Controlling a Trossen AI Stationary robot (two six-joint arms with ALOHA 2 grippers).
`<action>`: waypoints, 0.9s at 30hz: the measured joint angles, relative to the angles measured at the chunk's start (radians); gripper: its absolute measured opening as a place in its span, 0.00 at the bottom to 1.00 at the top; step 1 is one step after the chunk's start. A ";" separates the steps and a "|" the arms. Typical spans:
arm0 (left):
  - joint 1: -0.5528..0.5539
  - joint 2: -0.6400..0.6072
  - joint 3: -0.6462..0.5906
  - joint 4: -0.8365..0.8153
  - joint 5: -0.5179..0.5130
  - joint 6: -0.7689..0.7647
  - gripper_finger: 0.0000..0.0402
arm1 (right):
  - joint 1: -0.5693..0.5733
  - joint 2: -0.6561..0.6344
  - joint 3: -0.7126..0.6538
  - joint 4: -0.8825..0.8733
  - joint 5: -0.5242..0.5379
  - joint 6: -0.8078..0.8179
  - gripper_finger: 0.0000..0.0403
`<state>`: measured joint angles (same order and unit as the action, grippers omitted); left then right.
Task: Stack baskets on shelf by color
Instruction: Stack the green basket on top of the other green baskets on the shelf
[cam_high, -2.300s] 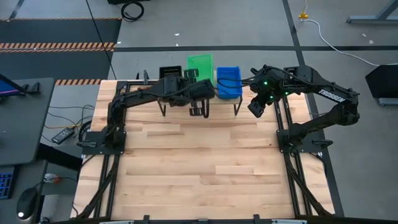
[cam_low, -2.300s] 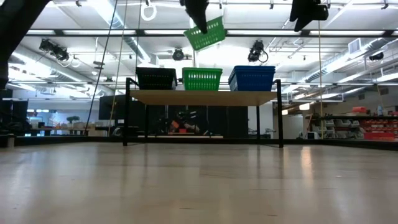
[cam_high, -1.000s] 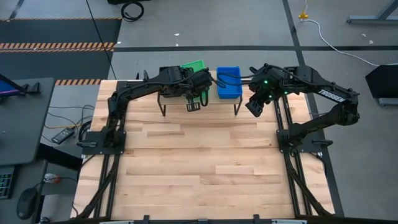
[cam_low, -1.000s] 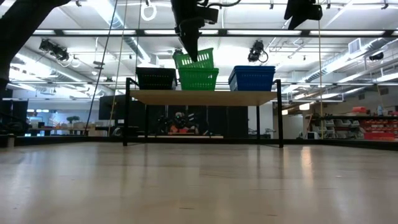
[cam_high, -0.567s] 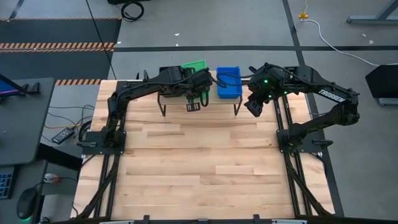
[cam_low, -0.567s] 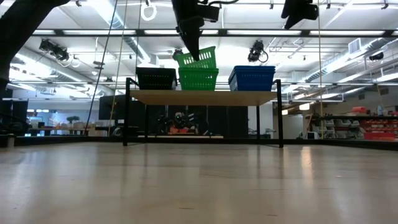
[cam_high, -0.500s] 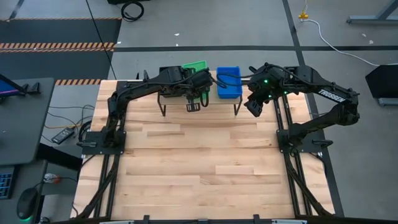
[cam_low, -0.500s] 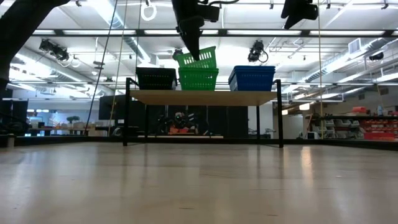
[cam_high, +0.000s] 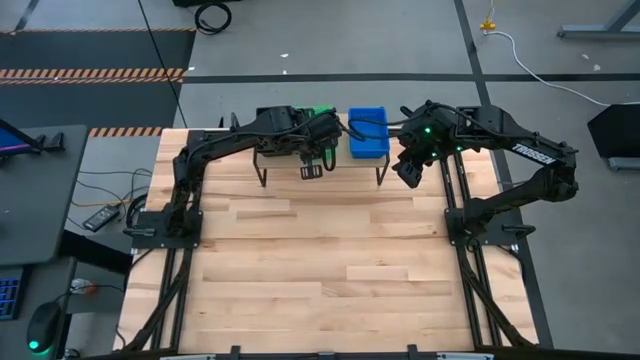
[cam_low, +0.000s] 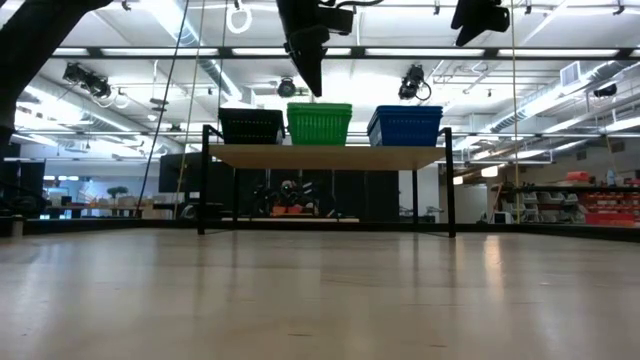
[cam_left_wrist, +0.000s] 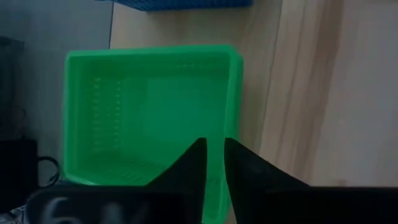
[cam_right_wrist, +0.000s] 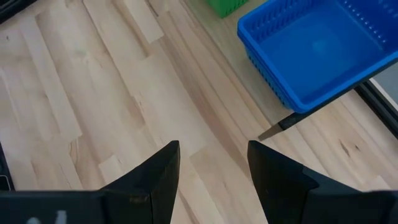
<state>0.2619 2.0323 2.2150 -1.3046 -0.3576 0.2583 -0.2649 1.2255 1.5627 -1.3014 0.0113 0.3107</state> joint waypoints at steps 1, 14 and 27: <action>0.000 0.000 0.000 0.000 0.000 0.000 0.16 | 0.000 0.000 0.000 0.000 0.000 0.000 0.48; -0.010 -0.001 0.021 -0.011 -0.094 -0.012 0.22 | 0.000 0.000 0.000 0.000 0.000 0.000 0.48; 0.000 -0.012 0.134 -0.136 0.090 -0.132 0.22 | 0.000 0.000 0.000 0.073 0.000 -0.045 0.48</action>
<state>0.2619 2.0203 2.3490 -1.4409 -0.2681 0.1258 -0.2649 1.2259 1.5627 -1.2289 0.0109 0.2657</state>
